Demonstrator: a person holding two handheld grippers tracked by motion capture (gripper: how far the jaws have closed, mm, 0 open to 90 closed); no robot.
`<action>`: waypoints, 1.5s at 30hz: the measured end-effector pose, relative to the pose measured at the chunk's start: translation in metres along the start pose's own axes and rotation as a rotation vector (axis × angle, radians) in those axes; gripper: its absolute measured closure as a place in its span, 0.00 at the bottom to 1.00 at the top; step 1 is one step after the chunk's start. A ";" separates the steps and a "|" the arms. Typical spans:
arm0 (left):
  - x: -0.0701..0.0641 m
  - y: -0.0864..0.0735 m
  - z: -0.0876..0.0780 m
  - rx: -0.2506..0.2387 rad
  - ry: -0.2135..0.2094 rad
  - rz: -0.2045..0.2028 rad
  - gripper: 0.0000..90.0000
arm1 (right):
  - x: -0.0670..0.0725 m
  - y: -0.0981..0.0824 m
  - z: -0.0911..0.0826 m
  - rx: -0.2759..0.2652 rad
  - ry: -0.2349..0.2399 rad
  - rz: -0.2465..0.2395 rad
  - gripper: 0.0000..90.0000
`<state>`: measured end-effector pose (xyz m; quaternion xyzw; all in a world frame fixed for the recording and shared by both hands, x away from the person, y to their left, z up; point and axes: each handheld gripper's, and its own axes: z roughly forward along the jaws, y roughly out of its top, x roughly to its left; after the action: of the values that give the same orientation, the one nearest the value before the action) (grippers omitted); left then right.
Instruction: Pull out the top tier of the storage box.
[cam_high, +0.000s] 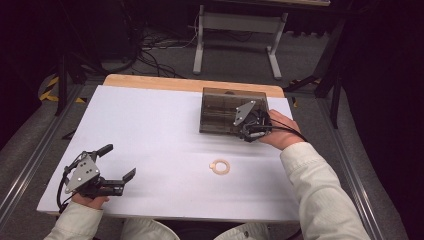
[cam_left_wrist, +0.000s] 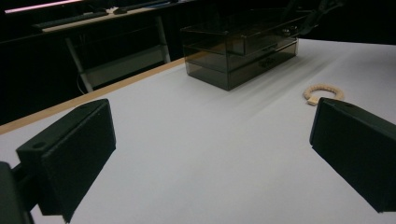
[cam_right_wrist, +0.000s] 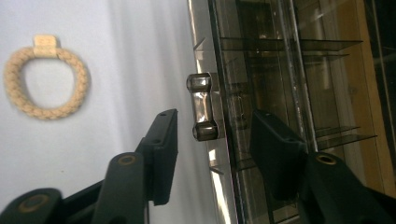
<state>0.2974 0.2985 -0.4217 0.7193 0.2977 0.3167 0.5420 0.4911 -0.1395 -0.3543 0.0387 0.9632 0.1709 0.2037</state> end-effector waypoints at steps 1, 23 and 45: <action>0.000 0.000 0.000 0.000 0.000 0.000 0.01 | -0.001 0.000 0.002 0.006 -0.012 -0.028 0.62; 0.000 0.000 0.000 -0.002 -0.001 -0.003 0.01 | 0.012 0.008 -0.004 0.054 -0.013 -0.023 0.78; 0.000 0.000 0.000 0.002 -0.006 0.001 0.01 | 0.031 0.006 -0.013 0.081 0.023 -0.032 0.78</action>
<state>0.2974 0.2981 -0.4217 0.7209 0.2959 0.3146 0.5420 0.4573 -0.1331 -0.3528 0.0294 0.9722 0.1290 0.1934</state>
